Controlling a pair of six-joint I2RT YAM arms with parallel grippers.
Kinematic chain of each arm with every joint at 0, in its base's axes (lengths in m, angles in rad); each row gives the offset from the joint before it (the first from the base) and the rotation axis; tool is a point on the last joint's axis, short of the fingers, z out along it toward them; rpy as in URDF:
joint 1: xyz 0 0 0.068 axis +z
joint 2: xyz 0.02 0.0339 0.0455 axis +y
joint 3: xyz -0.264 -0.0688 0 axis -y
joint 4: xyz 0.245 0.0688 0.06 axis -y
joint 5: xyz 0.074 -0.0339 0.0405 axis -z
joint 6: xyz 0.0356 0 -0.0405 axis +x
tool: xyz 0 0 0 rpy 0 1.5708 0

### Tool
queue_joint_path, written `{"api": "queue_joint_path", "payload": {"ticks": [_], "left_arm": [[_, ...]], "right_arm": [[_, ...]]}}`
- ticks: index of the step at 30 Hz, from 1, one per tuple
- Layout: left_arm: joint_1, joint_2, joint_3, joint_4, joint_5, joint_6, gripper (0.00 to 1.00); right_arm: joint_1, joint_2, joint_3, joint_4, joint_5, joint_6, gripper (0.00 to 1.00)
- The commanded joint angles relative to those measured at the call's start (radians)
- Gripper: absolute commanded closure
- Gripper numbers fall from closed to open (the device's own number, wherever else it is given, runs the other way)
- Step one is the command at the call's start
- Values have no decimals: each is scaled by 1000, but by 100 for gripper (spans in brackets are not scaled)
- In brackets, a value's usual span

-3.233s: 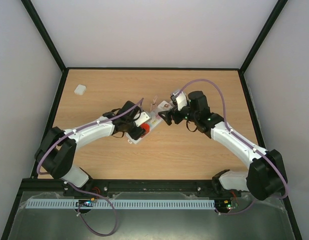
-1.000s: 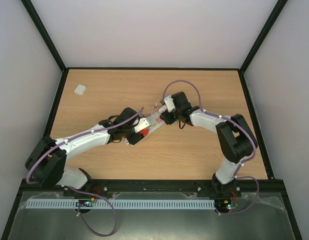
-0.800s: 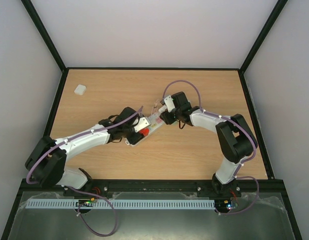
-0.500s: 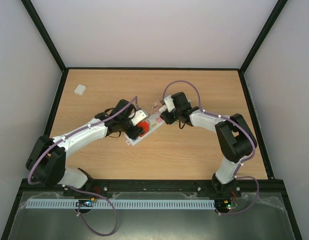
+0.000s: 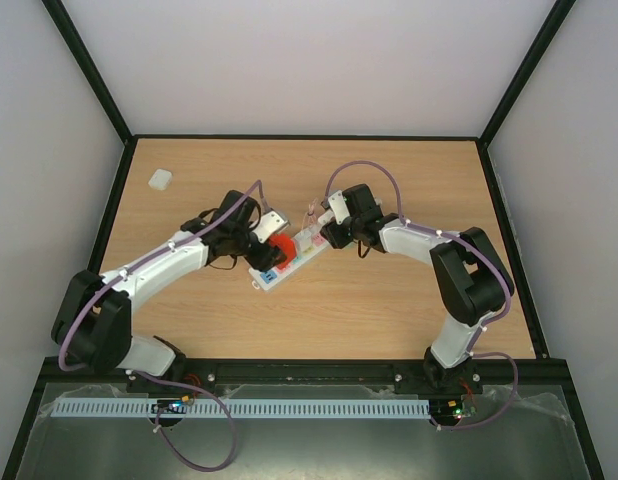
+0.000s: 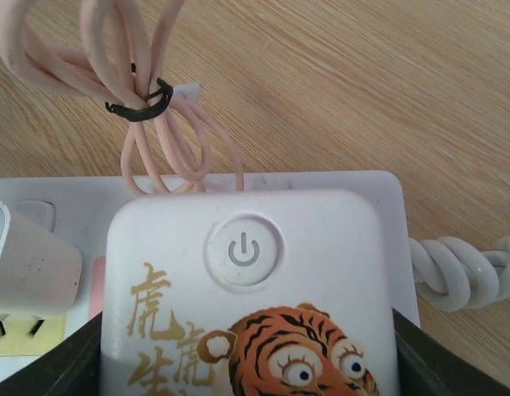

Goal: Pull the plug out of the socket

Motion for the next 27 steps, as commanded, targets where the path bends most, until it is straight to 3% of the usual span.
{"api": "queue_joint_path", "payload": {"ticks": [1,7,14,27], "left_arm": [[66,-34,19,-18,57,-10,70],[247,2,77,-60,135,19,69],[483,144,245,-68,241,34,68],[706,464,528,13,322,-80,66]], "right_arm": [[-11,36,-25,-46,56,-3,75],[-11,26,-19,-49,46,-1,72],[-11,18,-19,-52,43,1,71],[-11,12,-15,-54,36,-1,71]]}}
